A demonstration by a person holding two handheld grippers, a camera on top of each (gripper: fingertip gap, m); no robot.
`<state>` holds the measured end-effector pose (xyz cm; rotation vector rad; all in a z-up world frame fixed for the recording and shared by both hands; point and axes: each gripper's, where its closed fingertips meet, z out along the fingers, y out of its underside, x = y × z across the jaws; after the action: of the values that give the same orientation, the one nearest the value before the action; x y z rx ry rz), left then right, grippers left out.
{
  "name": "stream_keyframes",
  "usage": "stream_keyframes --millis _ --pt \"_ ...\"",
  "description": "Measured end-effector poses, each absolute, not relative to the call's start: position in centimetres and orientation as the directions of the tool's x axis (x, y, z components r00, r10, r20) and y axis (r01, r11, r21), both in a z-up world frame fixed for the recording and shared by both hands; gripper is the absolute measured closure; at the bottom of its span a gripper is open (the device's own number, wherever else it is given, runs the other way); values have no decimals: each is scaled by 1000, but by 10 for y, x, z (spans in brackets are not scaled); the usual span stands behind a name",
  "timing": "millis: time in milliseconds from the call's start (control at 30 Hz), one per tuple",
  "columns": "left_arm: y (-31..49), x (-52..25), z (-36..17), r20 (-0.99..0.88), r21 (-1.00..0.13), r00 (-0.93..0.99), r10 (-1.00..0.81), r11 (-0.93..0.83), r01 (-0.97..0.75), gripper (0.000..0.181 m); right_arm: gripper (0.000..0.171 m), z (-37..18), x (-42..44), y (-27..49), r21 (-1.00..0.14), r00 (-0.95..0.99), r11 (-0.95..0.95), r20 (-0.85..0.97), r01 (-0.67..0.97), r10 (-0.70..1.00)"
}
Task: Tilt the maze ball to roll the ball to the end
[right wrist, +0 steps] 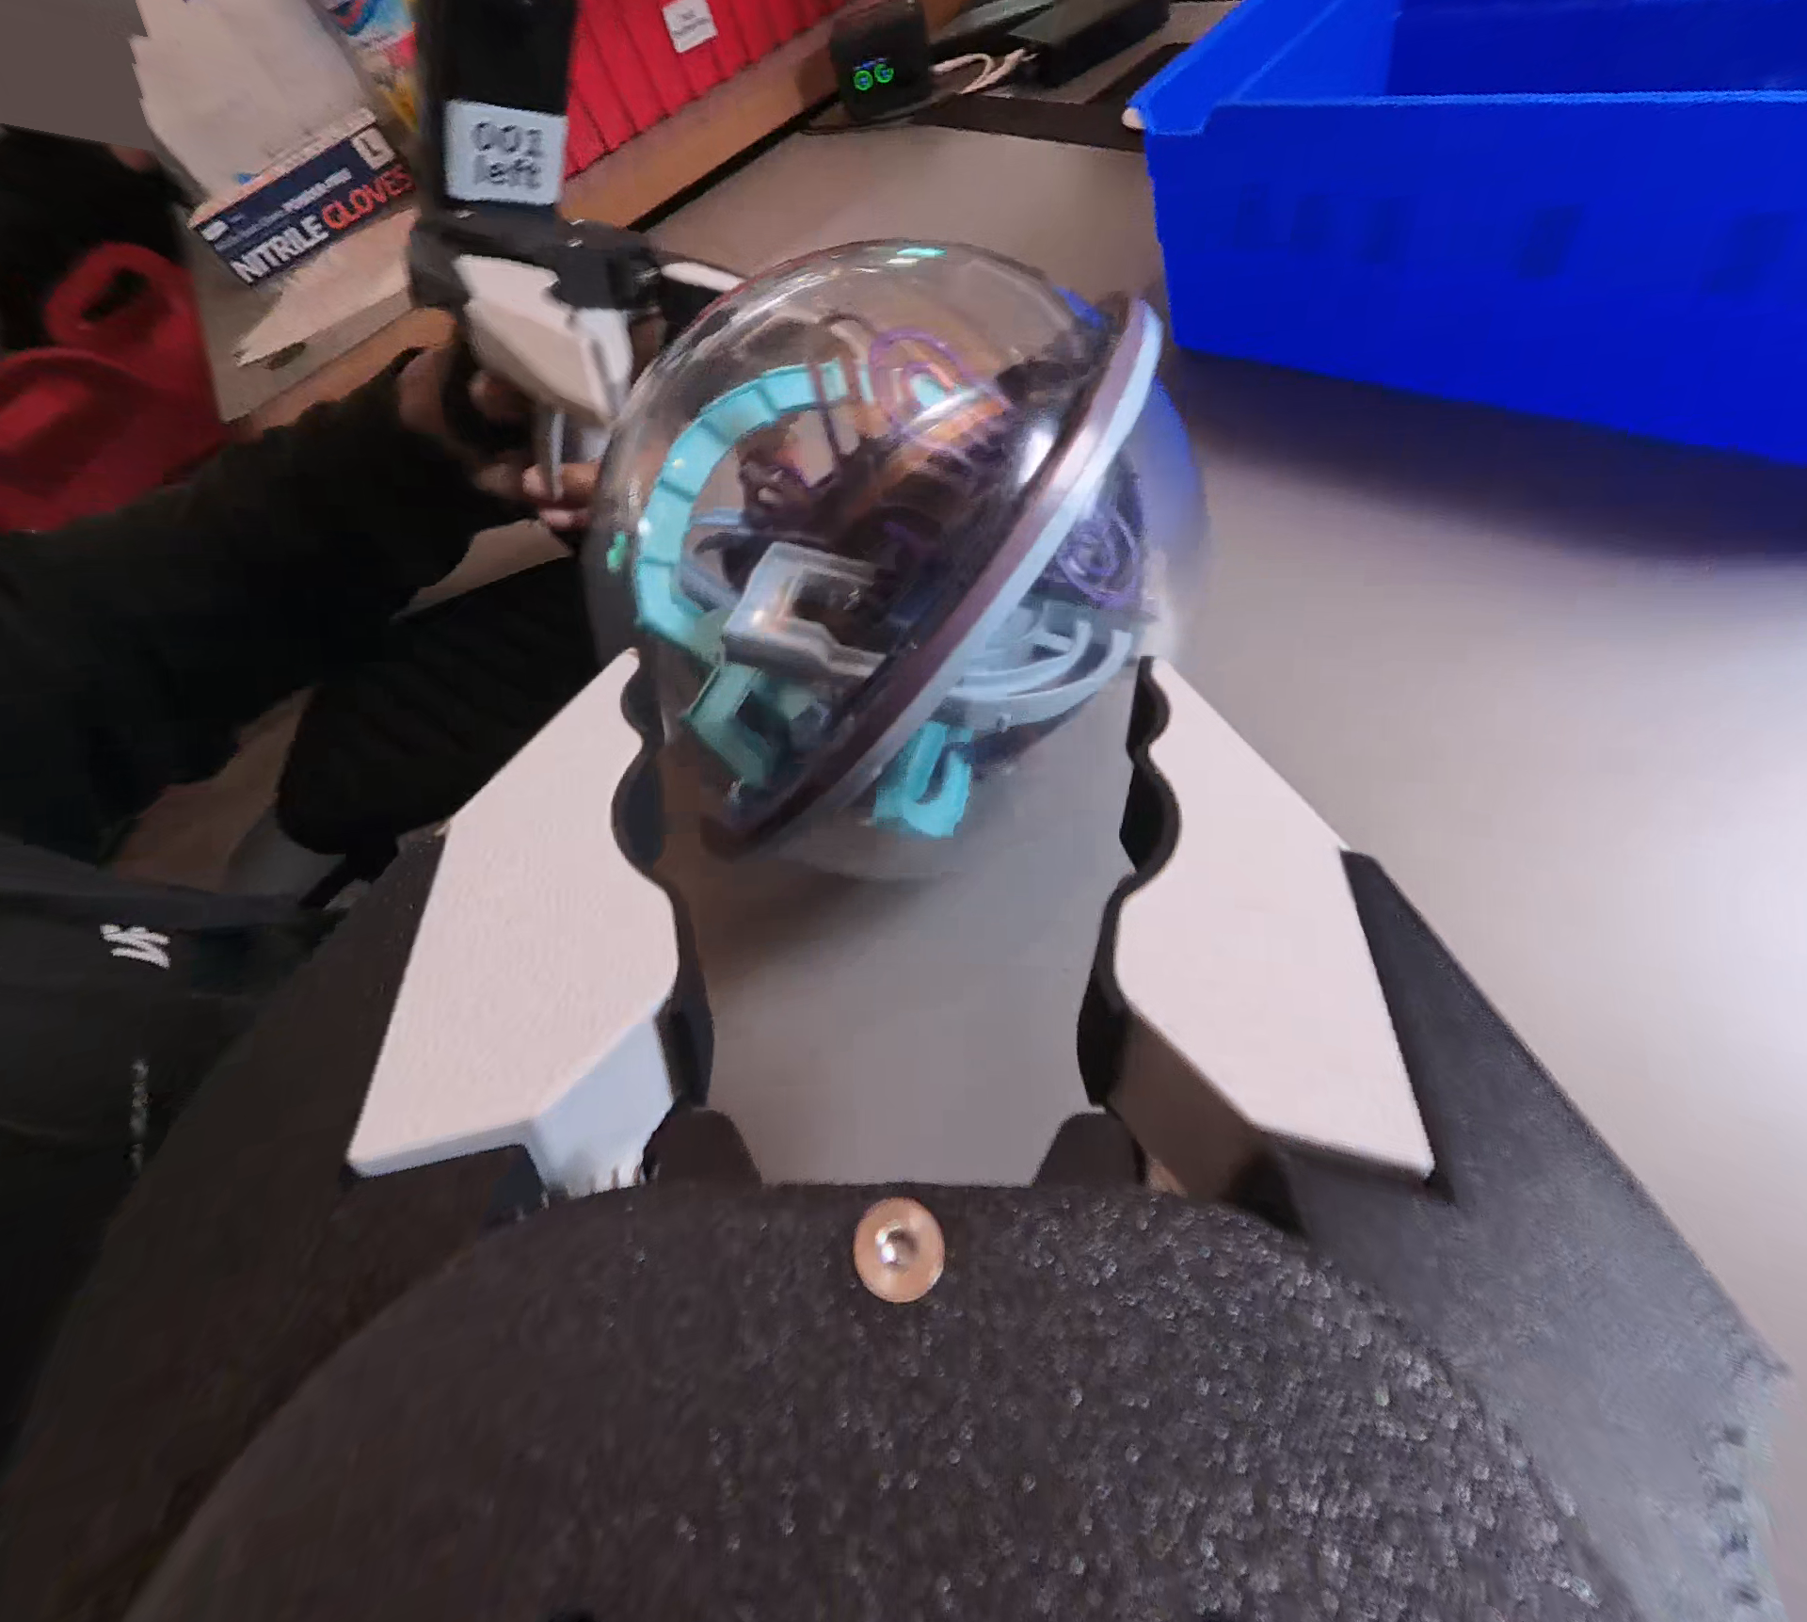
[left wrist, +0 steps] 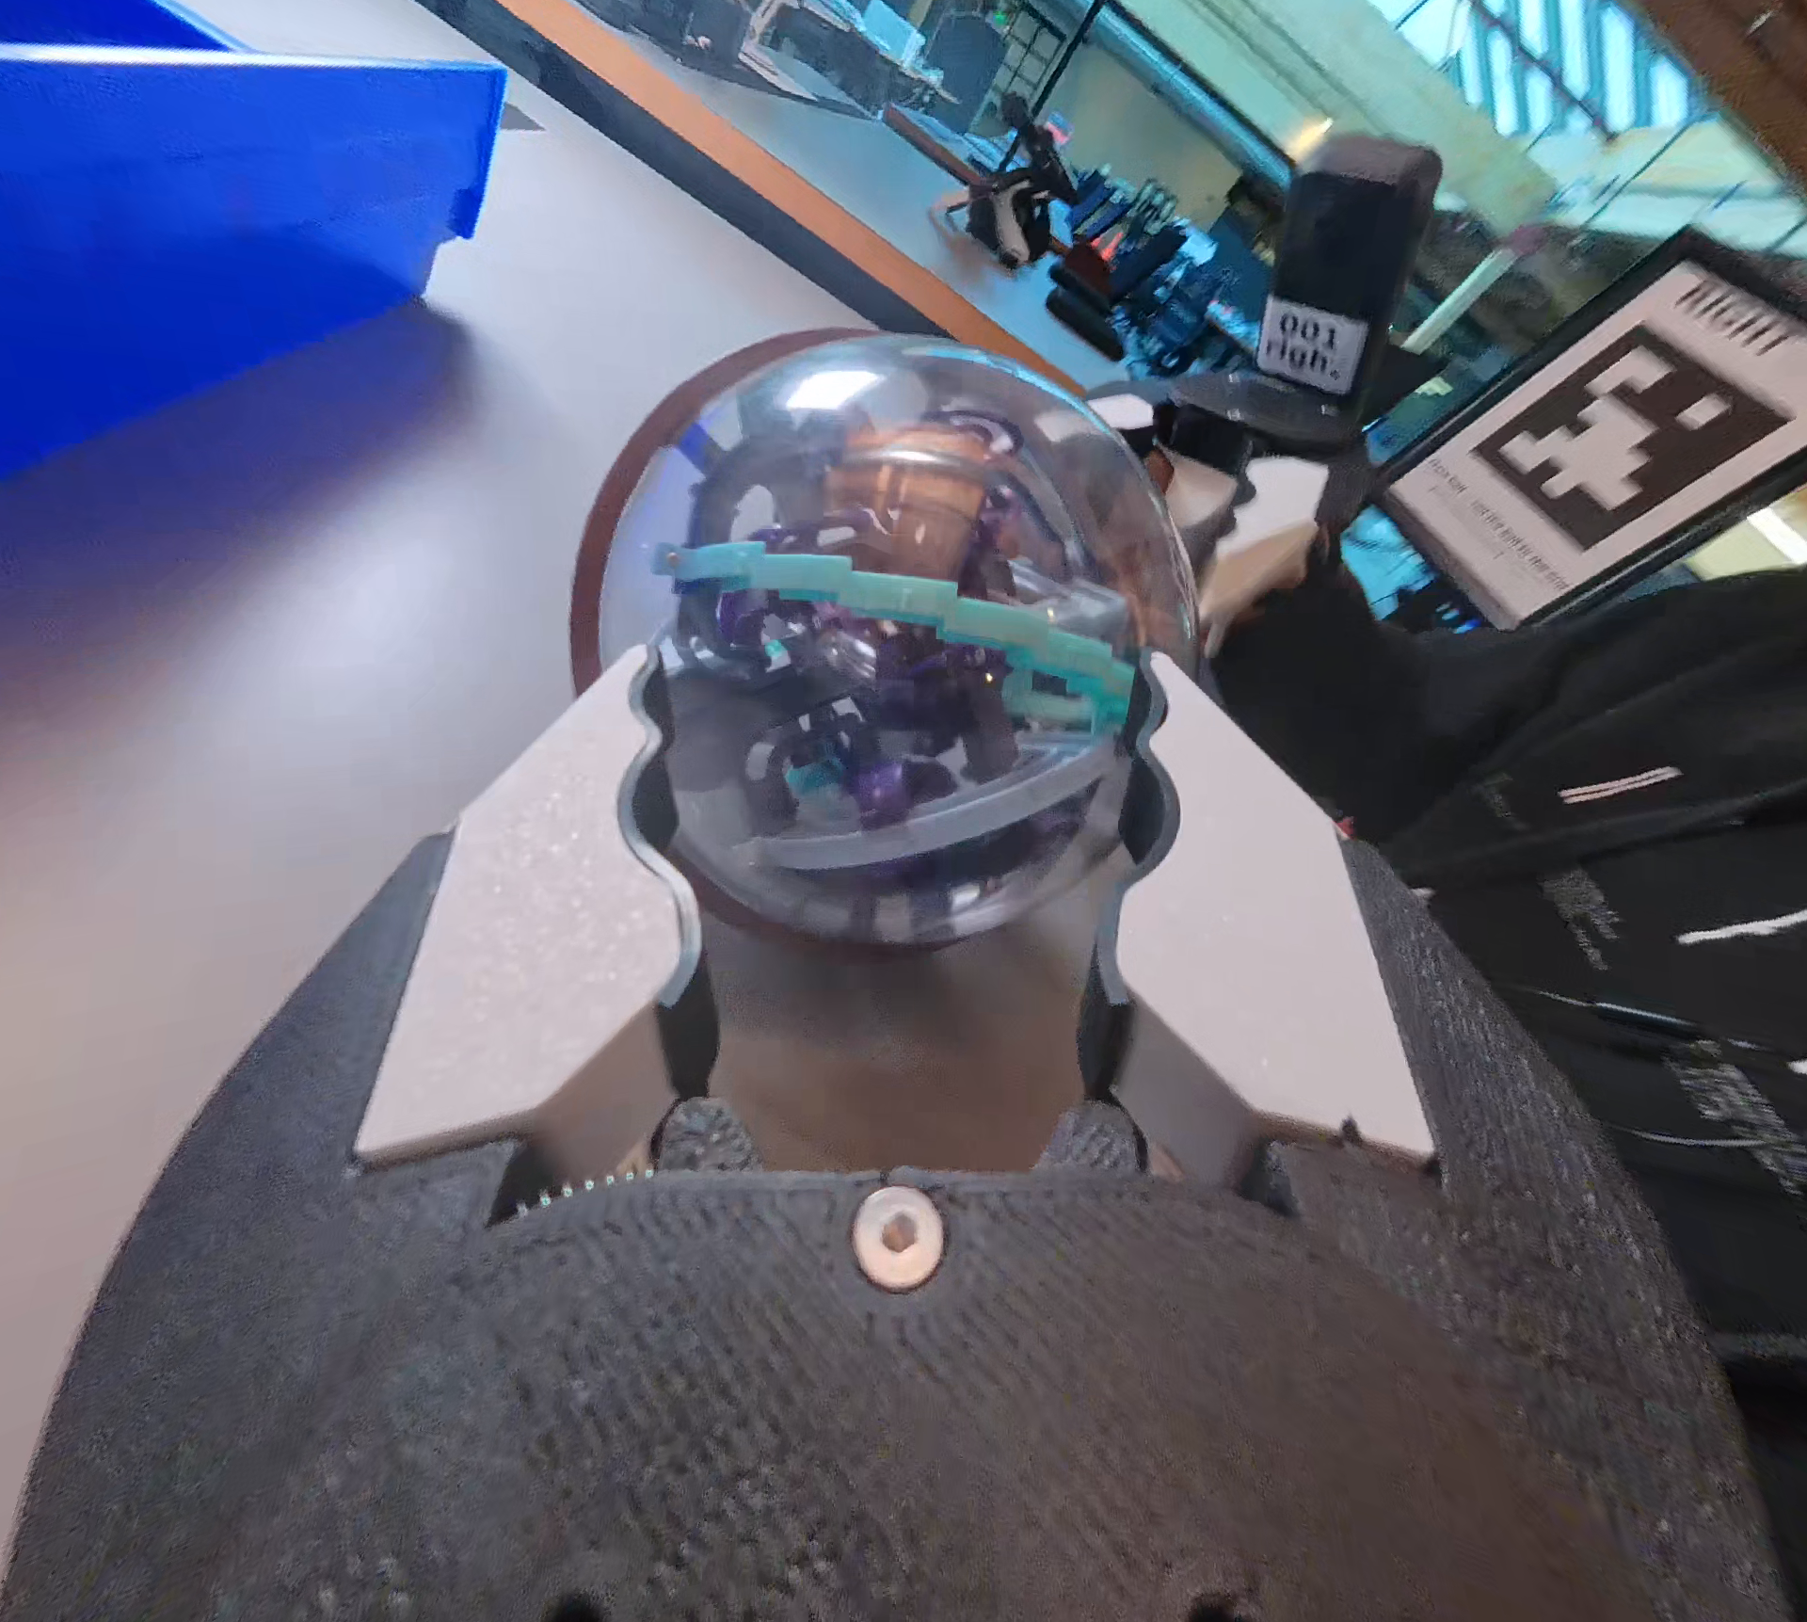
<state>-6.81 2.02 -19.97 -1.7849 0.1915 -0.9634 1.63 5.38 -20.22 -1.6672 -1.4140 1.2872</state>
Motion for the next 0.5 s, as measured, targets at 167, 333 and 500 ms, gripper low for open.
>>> stream_keyframes --millis 167,333,500 --pt "-6 -54 -216 442 -848 678 -587 -521 101 112 96 -190 20 83 -862 -205 -375 -458 341 865" --pt "7 -81 -212 543 -820 638 -547 -511 259 110 117 -188 12 110 -818 -337 -441 -560 370 756" --pt "19 -86 -223 731 -682 437 -524 -582 443 119 127 -187 -2 115 -784 -369 -500 -616 367 696"
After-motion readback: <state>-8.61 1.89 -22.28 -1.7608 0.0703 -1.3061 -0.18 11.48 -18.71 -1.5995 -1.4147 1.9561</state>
